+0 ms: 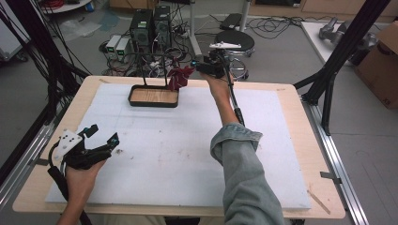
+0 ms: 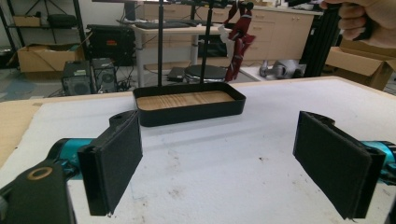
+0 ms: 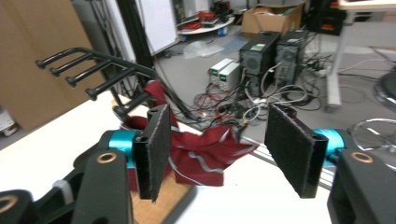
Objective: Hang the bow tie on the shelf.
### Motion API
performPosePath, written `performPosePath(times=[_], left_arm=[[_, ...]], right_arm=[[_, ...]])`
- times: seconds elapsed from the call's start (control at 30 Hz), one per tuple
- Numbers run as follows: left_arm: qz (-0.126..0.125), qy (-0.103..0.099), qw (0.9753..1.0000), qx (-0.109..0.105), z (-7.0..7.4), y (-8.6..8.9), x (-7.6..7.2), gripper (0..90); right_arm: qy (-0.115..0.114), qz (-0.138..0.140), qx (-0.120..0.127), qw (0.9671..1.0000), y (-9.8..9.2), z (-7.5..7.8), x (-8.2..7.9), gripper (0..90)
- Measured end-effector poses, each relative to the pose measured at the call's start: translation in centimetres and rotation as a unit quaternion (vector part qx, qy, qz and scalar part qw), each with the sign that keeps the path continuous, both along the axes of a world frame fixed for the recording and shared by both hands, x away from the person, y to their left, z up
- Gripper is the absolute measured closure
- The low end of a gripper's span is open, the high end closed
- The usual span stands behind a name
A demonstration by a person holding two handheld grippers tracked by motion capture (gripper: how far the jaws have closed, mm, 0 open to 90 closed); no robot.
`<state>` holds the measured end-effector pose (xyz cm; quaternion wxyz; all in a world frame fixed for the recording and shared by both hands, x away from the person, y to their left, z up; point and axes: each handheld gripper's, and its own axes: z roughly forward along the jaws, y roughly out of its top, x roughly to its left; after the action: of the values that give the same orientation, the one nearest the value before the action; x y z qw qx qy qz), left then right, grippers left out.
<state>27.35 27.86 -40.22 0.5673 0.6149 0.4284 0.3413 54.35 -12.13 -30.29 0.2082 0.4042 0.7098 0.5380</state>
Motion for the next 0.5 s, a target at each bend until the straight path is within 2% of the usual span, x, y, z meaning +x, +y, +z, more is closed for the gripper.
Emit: performPosePath(times=[0.03, 0.1, 0.23, 0.33, 0.43, 0.5], left_arm=[[0.000, -0.001, 1.0000, -0.001, 0.0, 0.0, 0.1, 15.9], [-0.003, 0.000, 1.0000, 0.000, 0.0, -0.3, 0.2, 15.9], [-0.006, 0.001, 1.0000, 0.001, -0.1, -0.5, 0.3, 15.9], [-0.007, 0.002, 1.0000, 0.004, -0.2, -0.6, 0.2, 15.9], [-0.007, 0.004, 0.9999, 0.009, -0.3, -0.7, 0.1, 15.9], [-0.006, 0.004, 0.9999, 0.010, -0.4, -0.7, 0.0, 15.9]], right_arm=[[0.001, -0.003, 0.000, 1.0000, -0.5, 0.1, -0.2, 38.3], [-0.015, -0.018, -0.005, 0.9997, -2.0, 0.4, -1.1, 36.5], [-0.033, -0.036, -0.012, 0.9987, -4.2, 0.7, -2.2, 29.4], [-0.033, -0.049, -0.007, 0.9982, -5.9, 0.9, -3.1, 24.4], [-0.045, -0.071, -0.007, 0.9965, -7.5, 0.9, -4.2, 21.4], [-0.038, -0.077, -0.003, 0.9963, -8.6, 1.0, -4.9, 18.6]])
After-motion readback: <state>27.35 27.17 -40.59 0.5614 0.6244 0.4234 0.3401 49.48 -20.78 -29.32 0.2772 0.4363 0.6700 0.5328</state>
